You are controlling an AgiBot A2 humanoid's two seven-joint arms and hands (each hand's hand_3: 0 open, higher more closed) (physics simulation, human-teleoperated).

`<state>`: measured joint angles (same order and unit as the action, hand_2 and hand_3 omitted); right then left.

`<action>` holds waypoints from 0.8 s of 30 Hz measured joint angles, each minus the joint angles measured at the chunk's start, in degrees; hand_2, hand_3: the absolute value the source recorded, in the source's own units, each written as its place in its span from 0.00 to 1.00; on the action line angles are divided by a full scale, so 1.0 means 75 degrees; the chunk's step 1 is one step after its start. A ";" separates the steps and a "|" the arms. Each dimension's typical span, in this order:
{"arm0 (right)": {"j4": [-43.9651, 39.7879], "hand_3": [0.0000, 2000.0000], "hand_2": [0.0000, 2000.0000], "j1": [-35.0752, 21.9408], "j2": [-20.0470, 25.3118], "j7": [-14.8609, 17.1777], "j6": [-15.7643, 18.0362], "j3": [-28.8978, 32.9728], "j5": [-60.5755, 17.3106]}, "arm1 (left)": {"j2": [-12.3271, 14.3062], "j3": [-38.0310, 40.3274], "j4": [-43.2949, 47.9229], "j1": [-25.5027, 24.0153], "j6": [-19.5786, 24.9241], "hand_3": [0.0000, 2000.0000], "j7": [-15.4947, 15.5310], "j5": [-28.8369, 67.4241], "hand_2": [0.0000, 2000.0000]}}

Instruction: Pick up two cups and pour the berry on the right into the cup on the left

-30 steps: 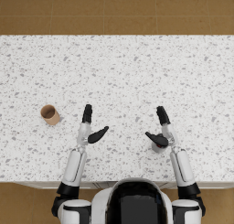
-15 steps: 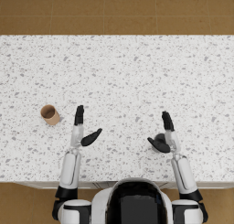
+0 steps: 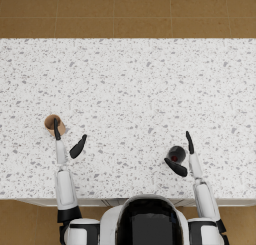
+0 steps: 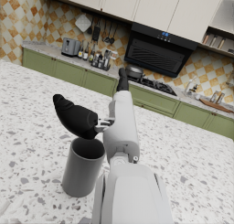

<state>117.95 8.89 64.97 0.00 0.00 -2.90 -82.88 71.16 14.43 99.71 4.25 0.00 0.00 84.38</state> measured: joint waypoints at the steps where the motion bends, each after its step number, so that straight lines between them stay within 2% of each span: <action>1: 0.0019 0.00 0.00 0.0097 -0.0018 0.0000 0.0000 0.0000 -0.0024 | 0.0008 0.0106 -0.0113 0.0009 0.0000 0.00 0.0000 0.0033 0.00; 8: -0.0037 0.00 0.00 0.0432 -0.0028 0.0000 0.0000 -0.0080 -0.0077 | 0.0082 0.0554 -0.1174 0.0021 0.0000 0.00 0.0000 0.0106 0.00; 24: -0.1464 0.00 0.00 0.0389 0.0229 0.0000 0.0000 -0.0208 -0.0081 | 0.0134 0.0577 -0.2931 0.0644 0.0000 0.00 0.0000 0.0113 0.00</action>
<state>106.97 11.81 66.69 0.00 0.00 -4.46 -83.49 72.16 18.76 77.73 9.08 0.00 0.00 85.23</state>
